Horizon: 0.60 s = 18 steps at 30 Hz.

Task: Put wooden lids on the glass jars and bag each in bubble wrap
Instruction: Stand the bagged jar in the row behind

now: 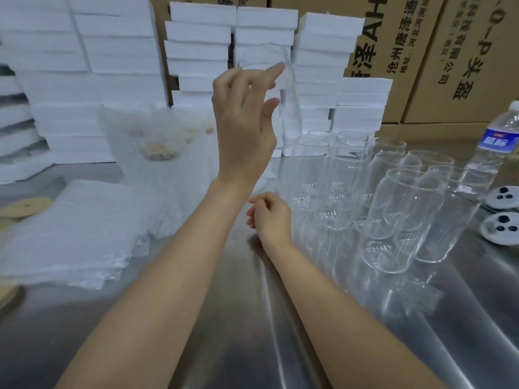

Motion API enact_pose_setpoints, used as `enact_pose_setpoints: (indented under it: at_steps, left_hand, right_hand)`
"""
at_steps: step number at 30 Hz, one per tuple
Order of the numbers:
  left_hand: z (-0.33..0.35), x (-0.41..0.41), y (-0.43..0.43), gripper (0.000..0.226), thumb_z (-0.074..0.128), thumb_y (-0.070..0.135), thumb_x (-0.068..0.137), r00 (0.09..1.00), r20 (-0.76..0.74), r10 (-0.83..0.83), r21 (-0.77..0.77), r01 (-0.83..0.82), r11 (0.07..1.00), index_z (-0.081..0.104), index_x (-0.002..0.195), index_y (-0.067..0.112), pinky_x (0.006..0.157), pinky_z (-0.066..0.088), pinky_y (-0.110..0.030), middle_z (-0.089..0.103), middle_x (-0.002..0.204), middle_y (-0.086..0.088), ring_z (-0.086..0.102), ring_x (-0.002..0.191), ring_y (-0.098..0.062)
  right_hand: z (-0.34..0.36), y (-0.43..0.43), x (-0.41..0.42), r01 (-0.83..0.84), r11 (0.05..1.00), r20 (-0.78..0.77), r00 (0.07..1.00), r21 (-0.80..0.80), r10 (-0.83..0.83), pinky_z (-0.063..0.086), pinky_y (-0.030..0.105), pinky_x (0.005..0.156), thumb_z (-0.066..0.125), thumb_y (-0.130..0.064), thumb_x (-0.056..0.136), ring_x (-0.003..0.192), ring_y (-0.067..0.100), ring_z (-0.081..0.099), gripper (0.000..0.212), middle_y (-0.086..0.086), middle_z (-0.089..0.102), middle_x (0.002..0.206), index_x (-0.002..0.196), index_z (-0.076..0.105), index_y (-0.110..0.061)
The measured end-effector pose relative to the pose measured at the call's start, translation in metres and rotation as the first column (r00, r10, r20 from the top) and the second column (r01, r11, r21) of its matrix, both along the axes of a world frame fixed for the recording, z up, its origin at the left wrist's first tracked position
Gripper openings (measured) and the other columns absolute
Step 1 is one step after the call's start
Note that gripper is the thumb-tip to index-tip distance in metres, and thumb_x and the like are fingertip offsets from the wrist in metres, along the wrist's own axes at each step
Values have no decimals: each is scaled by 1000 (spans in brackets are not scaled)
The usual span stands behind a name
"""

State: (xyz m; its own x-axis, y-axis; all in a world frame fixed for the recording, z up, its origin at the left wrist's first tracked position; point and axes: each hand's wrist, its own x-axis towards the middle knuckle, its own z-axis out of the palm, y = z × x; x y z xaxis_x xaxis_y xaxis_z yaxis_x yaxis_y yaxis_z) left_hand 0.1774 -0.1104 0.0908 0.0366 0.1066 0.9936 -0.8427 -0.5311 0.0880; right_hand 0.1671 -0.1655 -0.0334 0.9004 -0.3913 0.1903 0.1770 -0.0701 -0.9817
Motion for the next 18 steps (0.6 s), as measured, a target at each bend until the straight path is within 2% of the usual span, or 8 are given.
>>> enact_pose_setpoints:
  at_steps: [4, 6, 8, 10, 12, 15, 16, 18]
  left_hand:
    - [-6, -36, 18, 44, 54, -7, 84, 1000, 25, 3, -104, 0, 995, 51, 120, 19, 92, 36, -48, 61, 95, -7, 37, 107, -17]
    - [-15, -52, 27, 53, 51, -11, 81, 999, -15, -52, -90, 51, 995, 41, 121, 22, 95, 34, -47, 60, 95, -8, 36, 107, -16]
    - [-25, -64, 40, 51, 47, -13, 82, 996, -52, -71, -64, 68, 996, 42, 123, 16, 97, 34, -44, 58, 94, -11, 36, 106, -18]
    - [-35, -77, 58, 42, 43, -14, 85, 993, -92, -76, -54, 71, 996, 48, 124, 2, 97, 33, -39, 56, 92, -15, 37, 102, -22]
    - [-51, -88, 78, 39, 39, -12, 87, 992, -111, -58, -44, 54, 998, 47, 123, -1, 95, 31, -36, 53, 93, -13, 39, 98, -23]
    - [-76, -99, 107, 39, 34, -7, 90, 996, -85, -4, 8, 5, 1000, 42, 124, 10, 98, 28, -27, 51, 97, -15, 40, 99, -22]
    - [-81, -100, 114, 38, 32, -5, 90, 997, -74, 11, 25, -9, 1000, 41, 124, 10, 99, 27, -26, 52, 98, -19, 39, 100, -22]
    - [-87, -99, 125, 38, 30, -3, 90, 997, -68, 27, 55, -23, 998, 41, 124, 10, 99, 27, -25, 54, 99, -22, 40, 100, -22]
  right_hand:
    - [4, 0, -23, 11, 997, 14, 1000, 79, -12, 46, 16, 49, 38, 2, 90, 49, 7, 54, 27, 6, 58, 71, 86, 61, -12]
    - [6, -1, -34, 22, 995, 26, 999, 99, -24, 48, 19, 55, 40, 2, 93, 62, 12, 55, 26, 7, 58, 88, 107, 56, -11]
    - [6, -2, -45, -42, 997, 12, 999, 69, 42, 49, 16, 58, 42, 5, 92, 75, 13, 54, 45, 7, 51, 111, 134, 41, -11]
    - [9, 0, -56, -183, 982, -12, 983, -37, 183, 47, 11, 54, 43, 10, 89, 91, 15, 52, 63, 10, 45, 130, 146, 28, -15]
    - [11, 6, -69, -343, 914, 15, 935, -214, 355, 46, 7, 64, 46, 14, 87, 106, 11, 50, 72, 8, 43, 139, 147, 25, -18]
    - [9, 17, -85, -541, 706, -41, 806, -458, 591, 41, 7, 88, 56, 14, 85, 125, -1, 42, 88, -6, 34, 146, 150, 14, -27]
    - [10, 22, -88, -599, 650, -91, 764, -467, 639, 41, 10, 91, 56, 15, 84, 127, -3, 39, 94, -6, 29, 150, 151, 8, -31]
    - [11, 33, -92, -670, 613, -119, 710, -418, 694, 44, 18, 94, 58, 15, 84, 128, -1, 41, 102, -3, 27, 149, 151, 0, -36]
